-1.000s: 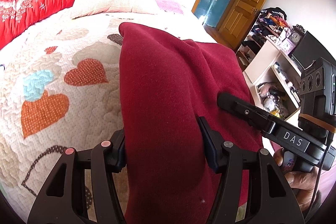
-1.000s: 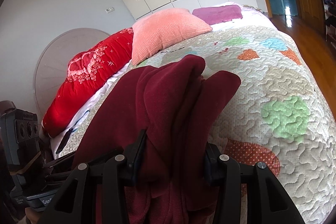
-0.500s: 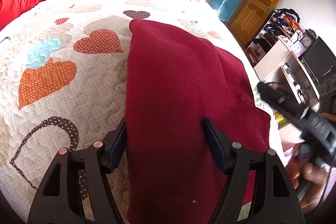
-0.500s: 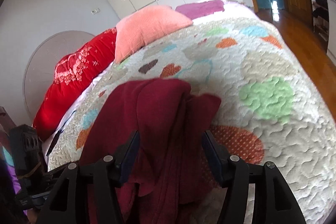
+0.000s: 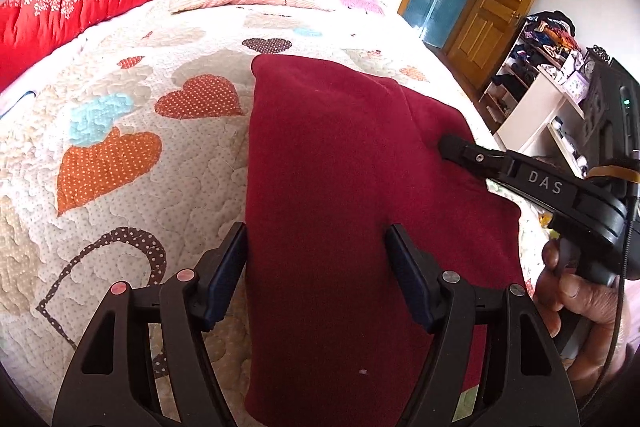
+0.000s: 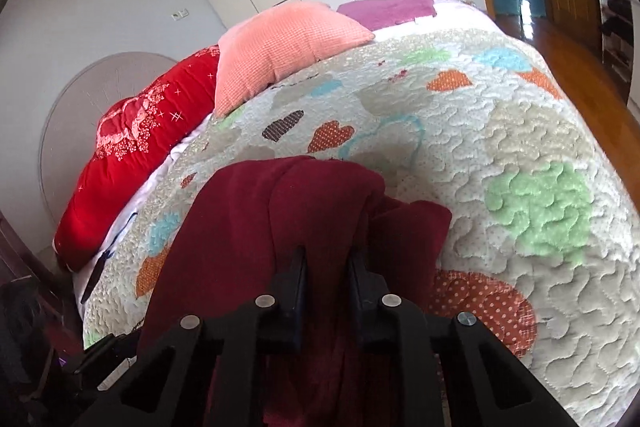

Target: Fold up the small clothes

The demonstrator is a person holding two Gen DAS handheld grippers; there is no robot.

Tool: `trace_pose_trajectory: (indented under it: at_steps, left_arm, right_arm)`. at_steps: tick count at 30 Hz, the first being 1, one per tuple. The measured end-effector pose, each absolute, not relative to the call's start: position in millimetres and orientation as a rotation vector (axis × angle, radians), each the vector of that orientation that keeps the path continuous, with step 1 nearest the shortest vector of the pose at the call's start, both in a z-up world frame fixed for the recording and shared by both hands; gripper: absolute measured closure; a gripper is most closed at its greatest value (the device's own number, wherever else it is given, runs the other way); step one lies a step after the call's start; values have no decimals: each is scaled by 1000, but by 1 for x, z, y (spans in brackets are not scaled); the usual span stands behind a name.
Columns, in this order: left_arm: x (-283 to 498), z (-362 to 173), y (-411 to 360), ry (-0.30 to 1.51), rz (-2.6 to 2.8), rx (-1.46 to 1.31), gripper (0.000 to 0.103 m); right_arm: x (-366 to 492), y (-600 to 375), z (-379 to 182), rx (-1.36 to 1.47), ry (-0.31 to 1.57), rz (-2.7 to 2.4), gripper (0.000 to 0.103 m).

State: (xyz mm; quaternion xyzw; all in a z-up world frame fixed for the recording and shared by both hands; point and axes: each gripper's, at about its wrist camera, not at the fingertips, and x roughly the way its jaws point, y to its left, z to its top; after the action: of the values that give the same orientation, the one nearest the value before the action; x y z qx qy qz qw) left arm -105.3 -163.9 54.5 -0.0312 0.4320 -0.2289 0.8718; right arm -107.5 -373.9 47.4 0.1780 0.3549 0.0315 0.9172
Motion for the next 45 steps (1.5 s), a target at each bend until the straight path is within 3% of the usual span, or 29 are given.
trace_pose_trajectory:
  at_steps: [3, 9, 16, 18, 19, 20, 23, 24, 25, 26, 32, 40, 45]
  left_arm:
    - [-106, 53, -169, 890, -475, -49, 30]
    - [-104, 46, -170, 896, -469, -56, 26]
    - [-109, 48, -168, 886, -462, -55, 26]
    - [-110, 49, -167, 887, -461, -60, 26]
    - [-111, 49, -167, 886, -460, -60, 26]
    - [-112, 49, -167, 883, -459, -60, 26]
    - [-116, 51, -165, 875, -455, -56, 26]
    - [-116, 51, -165, 874, -453, -56, 26]
    - [-117, 51, -164, 872, -452, -57, 26]
    - [-119, 52, -163, 869, -452, -54, 26]
    - [-128, 60, -159, 830, -421, -13, 26]
    - [-132, 67, -152, 781, -358, -10, 26]
    - [-136, 72, -149, 726, -328, -6, 26]
  right_arm:
    - [-108, -379, 46, 325, 724, -1, 94]
    - [-101, -380, 33, 316, 767, -12, 93]
    - [-131, -369, 72, 320, 692, 9, 87]
    - [-141, -359, 82, 313, 660, 45, 75]
    - [-144, -354, 84, 316, 649, 74, 59]
    - [-146, -349, 84, 314, 646, 104, 53]
    - [-143, -334, 71, 231, 700, 98, 55]
    - [-140, -331, 63, 187, 731, 57, 58]
    - [-138, -332, 54, 158, 756, 12, 69]
    - [-136, -336, 46, 147, 766, -23, 71]
    - [-138, -352, 27, 223, 768, -22, 71]
    - [-165, -348, 58, 283, 703, 14, 69]
    - [-179, -339, 71, 261, 664, 30, 62]
